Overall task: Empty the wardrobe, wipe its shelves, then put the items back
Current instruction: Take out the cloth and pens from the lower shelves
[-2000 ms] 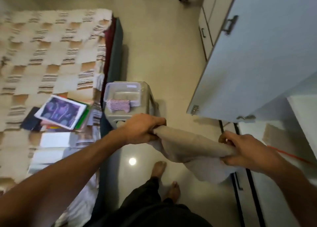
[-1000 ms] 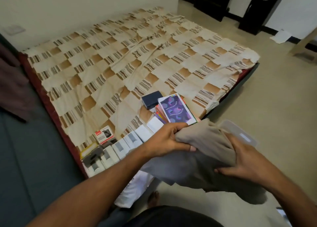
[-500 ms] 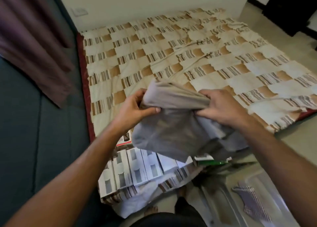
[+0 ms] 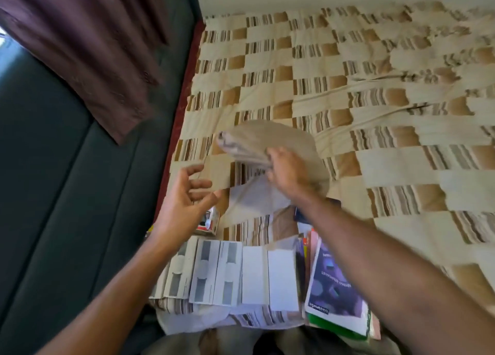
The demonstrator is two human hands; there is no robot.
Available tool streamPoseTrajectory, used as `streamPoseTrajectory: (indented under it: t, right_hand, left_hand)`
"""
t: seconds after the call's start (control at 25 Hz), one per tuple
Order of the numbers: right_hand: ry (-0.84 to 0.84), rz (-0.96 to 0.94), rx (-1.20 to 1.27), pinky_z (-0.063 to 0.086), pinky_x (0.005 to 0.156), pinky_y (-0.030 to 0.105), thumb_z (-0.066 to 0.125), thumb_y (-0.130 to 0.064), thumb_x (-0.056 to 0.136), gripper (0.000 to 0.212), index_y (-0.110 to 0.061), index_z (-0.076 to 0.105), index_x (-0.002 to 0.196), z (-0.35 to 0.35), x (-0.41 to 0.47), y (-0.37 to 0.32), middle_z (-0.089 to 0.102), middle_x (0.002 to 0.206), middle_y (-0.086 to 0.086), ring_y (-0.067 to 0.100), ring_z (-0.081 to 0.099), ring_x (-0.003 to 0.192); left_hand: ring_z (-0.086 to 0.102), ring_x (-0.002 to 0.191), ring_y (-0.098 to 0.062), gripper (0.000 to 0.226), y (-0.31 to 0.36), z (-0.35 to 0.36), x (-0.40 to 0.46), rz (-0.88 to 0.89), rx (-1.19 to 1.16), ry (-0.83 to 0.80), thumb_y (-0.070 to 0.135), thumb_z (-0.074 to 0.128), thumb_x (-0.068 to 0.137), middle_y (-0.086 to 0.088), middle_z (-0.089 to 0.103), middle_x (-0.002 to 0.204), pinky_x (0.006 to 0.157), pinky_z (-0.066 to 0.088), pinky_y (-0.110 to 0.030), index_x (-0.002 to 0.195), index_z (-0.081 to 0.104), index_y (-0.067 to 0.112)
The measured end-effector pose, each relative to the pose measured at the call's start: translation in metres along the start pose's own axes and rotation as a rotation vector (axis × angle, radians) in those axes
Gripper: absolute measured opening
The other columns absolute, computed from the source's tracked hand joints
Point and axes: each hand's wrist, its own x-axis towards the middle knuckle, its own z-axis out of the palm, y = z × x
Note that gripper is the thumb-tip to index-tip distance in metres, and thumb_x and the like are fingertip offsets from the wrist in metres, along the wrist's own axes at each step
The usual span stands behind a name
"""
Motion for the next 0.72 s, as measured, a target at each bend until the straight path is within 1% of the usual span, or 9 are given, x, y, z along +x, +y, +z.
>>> streamPoseTrajectory:
  t: [0.12,0.2,0.28,0.36,0.44,0.52,0.56,0.64,0.72]
  right_hand:
    - [-0.296,0.051,0.022,0.052,0.085,0.035,0.061,-0.012,0.092,0.020,-0.019,0.062,0.112,0.093,-0.006,0.016,0.064,0.109,0.006,0.024,0.062,0.099]
    - [-0.456,0.037,0.026,0.052,0.086,0.034,0.065,-0.011,0.088,0.020,-0.018,0.065,0.107,0.133,-0.010,0.024,0.067,0.108,0.008,0.026,0.064,0.101]
    - [-0.549,0.030,0.064,0.053,0.082,0.032,0.069,-0.014,0.086,0.020,-0.019,0.066,0.104,0.148,0.000,0.030,0.069,0.106,0.007,0.025,0.065,0.098]
    - [-0.529,0.021,0.069,0.054,0.078,0.031,0.064,-0.017,0.092,0.008,-0.020,0.066,0.099,0.145,0.026,0.040,0.068,0.102,0.006,0.024,0.066,0.095]
    - [-0.357,0.063,-0.071,0.051,0.092,0.040,0.051,-0.016,0.097,0.013,-0.022,0.062,0.097,0.141,0.066,0.056,0.066,0.111,0.010,0.030,0.062,0.107]
    - [-0.186,0.139,-0.212,0.040,0.104,0.047,0.047,-0.009,0.097,0.028,-0.019,0.058,0.120,0.136,0.096,0.071,0.058,0.129,0.013,0.034,0.051,0.122]
    - [-0.146,0.158,-0.254,0.036,0.105,0.049,0.049,-0.005,0.095,0.039,-0.018,0.053,0.132,0.131,0.104,0.074,0.054,0.135,0.013,0.034,0.047,0.127]
    - [-0.136,0.162,-0.234,0.035,0.105,0.050,0.052,-0.003,0.093,0.048,-0.018,0.050,0.138,0.124,0.104,0.077,0.052,0.138,0.011,0.032,0.046,0.129]
    - [-0.116,0.178,-0.127,0.036,0.105,0.047,0.054,-0.007,0.094,0.044,-0.017,0.054,0.137,0.117,0.088,0.079,0.051,0.140,0.010,0.033,0.047,0.127]
  left_hand:
    - [0.071,0.096,-0.012,0.054,-0.014,0.011,-0.004,-0.079,-0.004,-0.032,0.021,0.073,0.089,0.005,0.067,0.112,0.071,0.059,-0.026,0.135,0.047,0.035]
    - [0.072,0.095,-0.012,0.051,-0.025,0.013,-0.003,-0.121,0.003,-0.035,0.017,0.072,0.090,0.004,0.068,0.112,0.072,0.058,-0.022,0.132,0.050,0.034]
    - [0.072,0.095,-0.014,0.049,-0.033,0.010,-0.002,-0.152,0.013,-0.033,0.016,0.073,0.090,0.002,0.070,0.111,0.078,0.059,-0.027,0.130,0.052,0.034]
    - [0.072,0.097,-0.017,0.048,-0.040,0.006,0.000,-0.174,0.026,-0.030,0.016,0.073,0.089,0.000,0.071,0.112,0.083,0.058,-0.034,0.129,0.053,0.034]
    - [0.072,0.098,-0.018,0.046,-0.045,0.006,0.002,-0.195,0.024,-0.030,0.015,0.072,0.090,-0.001,0.071,0.112,0.083,0.058,-0.034,0.127,0.054,0.034]
    - [0.072,0.098,-0.017,0.046,-0.047,0.009,0.004,-0.198,0.033,-0.037,0.015,0.072,0.090,0.001,0.071,0.112,0.081,0.058,-0.032,0.127,0.054,0.034]
    - [0.072,0.098,-0.017,0.046,-0.047,0.011,0.005,-0.196,0.045,-0.049,0.015,0.072,0.090,0.002,0.071,0.112,0.081,0.058,-0.032,0.128,0.054,0.035]
    - [0.071,0.098,-0.016,0.046,-0.046,0.013,0.004,-0.192,0.067,-0.078,0.018,0.073,0.090,0.004,0.070,0.112,0.078,0.058,-0.031,0.128,0.054,0.036]
    - [0.071,0.097,-0.015,0.045,-0.042,0.015,0.003,-0.173,0.073,-0.107,0.019,0.073,0.090,0.004,0.070,0.112,0.076,0.057,-0.028,0.129,0.054,0.035]
